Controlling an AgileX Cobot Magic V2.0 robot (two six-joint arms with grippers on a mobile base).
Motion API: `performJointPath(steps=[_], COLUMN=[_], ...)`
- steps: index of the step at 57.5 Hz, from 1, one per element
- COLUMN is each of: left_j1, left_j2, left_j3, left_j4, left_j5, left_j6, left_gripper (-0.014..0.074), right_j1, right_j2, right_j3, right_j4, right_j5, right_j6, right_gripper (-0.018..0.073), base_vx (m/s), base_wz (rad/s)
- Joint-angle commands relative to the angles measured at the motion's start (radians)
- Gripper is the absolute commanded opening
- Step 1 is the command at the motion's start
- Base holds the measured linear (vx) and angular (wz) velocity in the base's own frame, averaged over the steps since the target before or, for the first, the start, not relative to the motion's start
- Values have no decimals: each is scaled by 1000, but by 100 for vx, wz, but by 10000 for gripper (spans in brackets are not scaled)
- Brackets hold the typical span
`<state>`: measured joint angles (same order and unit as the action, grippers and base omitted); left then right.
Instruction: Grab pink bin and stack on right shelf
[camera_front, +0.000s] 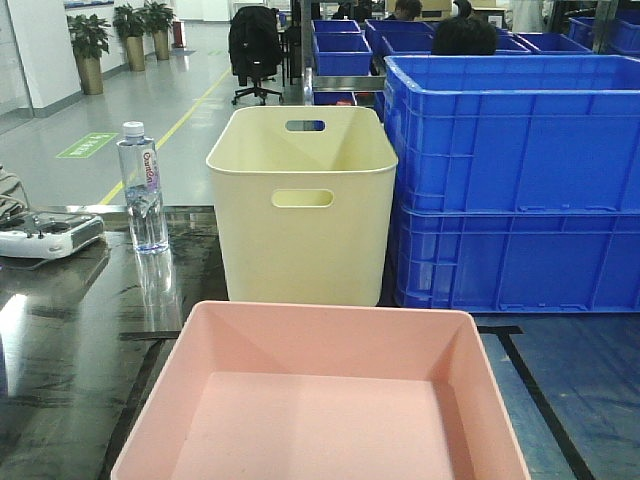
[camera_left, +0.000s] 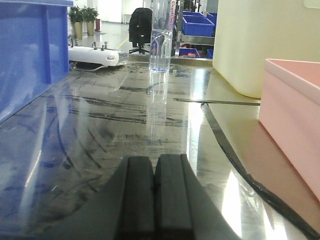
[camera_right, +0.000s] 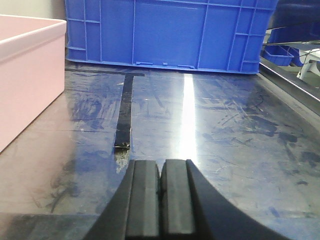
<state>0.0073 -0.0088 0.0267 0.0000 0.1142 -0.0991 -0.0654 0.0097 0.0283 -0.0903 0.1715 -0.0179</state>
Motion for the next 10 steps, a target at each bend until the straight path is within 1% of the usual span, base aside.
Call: performJointPath(steps=[1,10], left_j1=[2,2], left_j2=[20,20], left_j3=[15,15], left_j4=[0,0], left_j5=[-85,-85], left_j6=[-8,-8], left_gripper=[-8,-8], right_j1=[-6,-6], right_j2=[16,16], right_j3=[4,4], right_j4=[-7,-7], right_j5=[-78,-78], right_j6=[-9,-9], right_gripper=[-11,-11], base_vx=[0,0], base_wz=[0,0])
